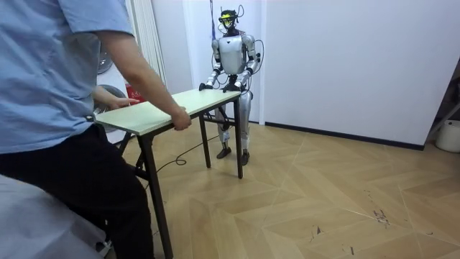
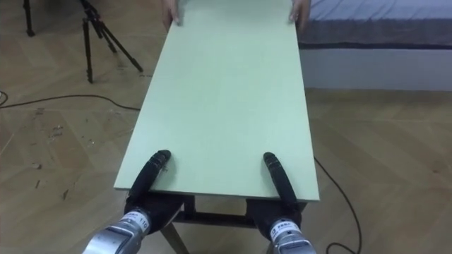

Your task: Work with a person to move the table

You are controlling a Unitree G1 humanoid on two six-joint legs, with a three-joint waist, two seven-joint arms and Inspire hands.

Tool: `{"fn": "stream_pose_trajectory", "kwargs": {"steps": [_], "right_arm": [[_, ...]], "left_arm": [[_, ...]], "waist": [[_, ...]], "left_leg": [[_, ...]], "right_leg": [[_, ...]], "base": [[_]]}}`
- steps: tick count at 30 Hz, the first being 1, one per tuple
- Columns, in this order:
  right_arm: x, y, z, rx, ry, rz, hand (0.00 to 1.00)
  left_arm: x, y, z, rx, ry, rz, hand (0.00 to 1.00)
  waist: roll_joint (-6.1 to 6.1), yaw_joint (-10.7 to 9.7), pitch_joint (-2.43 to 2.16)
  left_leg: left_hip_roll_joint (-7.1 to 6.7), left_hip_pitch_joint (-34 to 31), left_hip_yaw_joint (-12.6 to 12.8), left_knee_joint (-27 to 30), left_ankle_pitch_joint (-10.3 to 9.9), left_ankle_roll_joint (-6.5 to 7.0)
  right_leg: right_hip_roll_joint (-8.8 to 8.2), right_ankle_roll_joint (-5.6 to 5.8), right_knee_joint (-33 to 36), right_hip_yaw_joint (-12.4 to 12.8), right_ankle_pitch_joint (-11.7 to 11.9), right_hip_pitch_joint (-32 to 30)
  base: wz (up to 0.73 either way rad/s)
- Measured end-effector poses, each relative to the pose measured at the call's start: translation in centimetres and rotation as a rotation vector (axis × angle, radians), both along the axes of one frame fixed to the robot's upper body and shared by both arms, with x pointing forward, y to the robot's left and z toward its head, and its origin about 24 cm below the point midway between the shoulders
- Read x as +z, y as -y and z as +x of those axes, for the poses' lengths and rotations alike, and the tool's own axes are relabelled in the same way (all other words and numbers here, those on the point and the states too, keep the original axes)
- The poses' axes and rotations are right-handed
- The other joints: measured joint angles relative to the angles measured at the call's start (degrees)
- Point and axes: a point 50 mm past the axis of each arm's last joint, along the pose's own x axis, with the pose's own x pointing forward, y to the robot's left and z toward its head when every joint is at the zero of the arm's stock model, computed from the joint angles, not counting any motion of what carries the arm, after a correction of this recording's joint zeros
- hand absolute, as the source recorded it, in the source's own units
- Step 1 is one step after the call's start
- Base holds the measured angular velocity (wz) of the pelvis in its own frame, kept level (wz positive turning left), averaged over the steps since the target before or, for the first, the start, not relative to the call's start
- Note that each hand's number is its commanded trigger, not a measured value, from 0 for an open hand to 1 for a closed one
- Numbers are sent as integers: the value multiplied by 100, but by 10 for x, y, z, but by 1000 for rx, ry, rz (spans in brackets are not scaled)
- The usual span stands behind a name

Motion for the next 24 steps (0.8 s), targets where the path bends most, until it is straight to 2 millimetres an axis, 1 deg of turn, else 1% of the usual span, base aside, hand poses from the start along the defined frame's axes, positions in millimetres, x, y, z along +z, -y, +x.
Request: {"fn": "stream_pose_trajectory", "kwargs": {"steps": [11, 17, 24], "right_arm": [[1, -1, 1, 1, 2, -33, 100], [2, -4, 1, 5, 12, -63, 100], [6, -5, 0, 3, 33, -61, 100]], "left_arm": [[0, 1, 0, -6, 4, 19, 100], [-2, 3, -2, -25, 28, 100, 100], [0, 3, -4, -29, 71, 133, 100]], "waist": [[24, -11, -6], [22, -3, -8], [16, 14, -10]], "left_leg": [[-3, -13, -3, 0, 0, 0], [-5, -10, 5, -30, 5, -1], [-6, -16, 9, -55, 5, -1]], "right_leg": [[-1, 1, 3, 6, -3, -1], [-4, 1, 17, 5, -6, -24], [-6, 0, 17, -2, -6, -48]], "base": [[0], [0], [0]]}}
